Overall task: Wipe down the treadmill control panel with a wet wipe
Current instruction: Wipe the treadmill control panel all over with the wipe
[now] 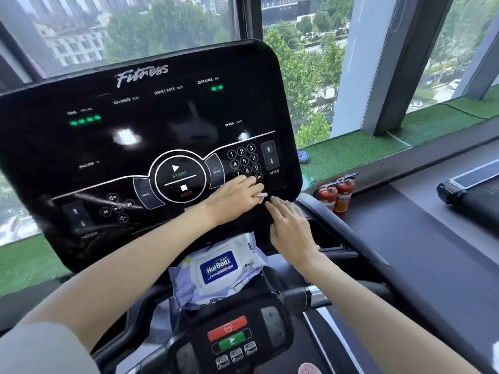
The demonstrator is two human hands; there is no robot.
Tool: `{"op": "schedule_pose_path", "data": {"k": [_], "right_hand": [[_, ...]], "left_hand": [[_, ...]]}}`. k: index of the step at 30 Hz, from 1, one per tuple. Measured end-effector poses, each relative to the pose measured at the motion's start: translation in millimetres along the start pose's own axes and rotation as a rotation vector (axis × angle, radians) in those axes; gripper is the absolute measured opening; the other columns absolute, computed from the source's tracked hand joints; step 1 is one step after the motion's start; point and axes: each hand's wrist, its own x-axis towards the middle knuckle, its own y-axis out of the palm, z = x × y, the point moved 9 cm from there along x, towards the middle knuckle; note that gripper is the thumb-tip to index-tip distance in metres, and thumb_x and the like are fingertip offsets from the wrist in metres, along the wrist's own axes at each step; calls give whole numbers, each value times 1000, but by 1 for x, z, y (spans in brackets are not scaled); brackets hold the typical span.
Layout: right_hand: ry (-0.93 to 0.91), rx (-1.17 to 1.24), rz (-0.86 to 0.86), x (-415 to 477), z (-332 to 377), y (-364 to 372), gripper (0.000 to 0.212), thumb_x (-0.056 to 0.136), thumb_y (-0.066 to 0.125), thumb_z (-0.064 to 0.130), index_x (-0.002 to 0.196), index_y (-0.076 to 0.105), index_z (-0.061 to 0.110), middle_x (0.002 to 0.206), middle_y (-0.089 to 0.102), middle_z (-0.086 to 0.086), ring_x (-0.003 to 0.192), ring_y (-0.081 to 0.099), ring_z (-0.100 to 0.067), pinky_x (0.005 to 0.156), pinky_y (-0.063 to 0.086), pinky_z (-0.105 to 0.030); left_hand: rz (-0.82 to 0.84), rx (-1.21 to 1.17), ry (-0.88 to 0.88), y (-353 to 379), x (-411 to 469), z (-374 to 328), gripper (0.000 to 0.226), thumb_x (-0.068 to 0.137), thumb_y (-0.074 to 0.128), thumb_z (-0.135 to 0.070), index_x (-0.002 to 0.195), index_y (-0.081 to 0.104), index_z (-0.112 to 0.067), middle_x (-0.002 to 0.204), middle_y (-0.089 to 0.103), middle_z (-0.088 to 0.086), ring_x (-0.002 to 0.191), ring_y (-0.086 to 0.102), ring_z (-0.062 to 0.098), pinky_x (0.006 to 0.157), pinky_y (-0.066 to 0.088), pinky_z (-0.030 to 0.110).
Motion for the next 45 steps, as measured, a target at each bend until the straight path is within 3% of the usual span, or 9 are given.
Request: {"op": "schedule_pose_path", "data": {"k": [4, 9, 18, 21, 26, 31, 36, 41, 45], "right_hand": [[-78, 6, 8, 5, 28, 4, 48, 72, 34, 8, 108, 64, -2, 112, 65, -18, 104, 62, -31, 95, 46, -41], [-145, 25, 8, 6, 66, 18, 47, 60, 70, -6, 106, 65, -3, 110, 66, -19, 102, 63, -32, 93, 46, -43], [-306, 111, 22, 3, 136, 40, 44, 53, 72, -9, 96, 70, -1, 99, 70, -16, 89, 68, -28, 81, 54, -37], [-322, 105, 59, 2, 151, 49, 46, 49, 76, -9, 94, 70, -2, 95, 71, -16, 86, 68, -28, 80, 55, -37], [-271, 104, 54, 7, 157, 49, 40, 50, 75, -8, 88, 71, 1, 78, 70, -6, 71, 64, -23, 60, 53, -23], [-243, 86, 71, 8, 157, 51, 36, 52, 73, -6, 87, 70, 3, 75, 66, -4, 66, 61, -23, 44, 47, -22], [-246, 74, 79, 7, 158, 51, 29, 57, 71, -4, 85, 68, 4, 73, 64, -3, 64, 59, -23, 38, 44, -24], [-258, 64, 77, 11, 157, 53, 25, 56, 71, -5, 78, 68, 7, 67, 62, -1, 59, 57, -20, 33, 40, -24], [-286, 62, 59, 12, 157, 52, 28, 53, 71, -4, 80, 69, 6, 67, 62, -1, 60, 59, -21, 33, 38, -23]], "left_hand": [[18, -3, -63, -6, -31, 6, 33, 101, 34, -17, 94, 66, -9, 86, 57, 1, 79, 52, 21, 68, 46, 34], [60, 9, -137, -21, -78, 12, 39, 99, 29, -16, 94, 67, -13, 85, 58, 0, 77, 51, 20, 68, 46, 31], [190, -10, -268, -36, -174, 28, 44, 87, 27, -3, 99, 68, -14, 87, 58, 3, 76, 52, 22, 68, 47, 32], [205, -19, -363, -45, -215, 42, 41, 74, 50, 10, 102, 65, -16, 88, 55, 5, 78, 47, 21, 67, 45, 33], [-130, -218, -1206, -65, -298, 83, 28, 85, 54, 0, 103, 64, -19, 86, 48, 4, 76, 49, 22, 58, 43, 32], [137, -102, -729, -43, -264, 50, 30, 74, 70, -10, 100, 67, -24, 91, 60, -2, 85, 41, 10, 57, 54, 28], [-307, -89, -1419, -81, -324, 104, 30, 82, 56, 5, 98, 72, -13, 79, 54, 5, 77, 47, 22, 53, 43, 31], [0, -94, -755, -59, -258, 58, 41, 73, 44, 7, 101, 69, -11, 75, 51, 4, 78, 37, 16, 45, 43, 26], [-411, -101, -1515, -87, -327, 106, 33, 80, 54, 12, 100, 70, -8, 77, 51, 5, 77, 50, 24, 58, 51, 40]]}}
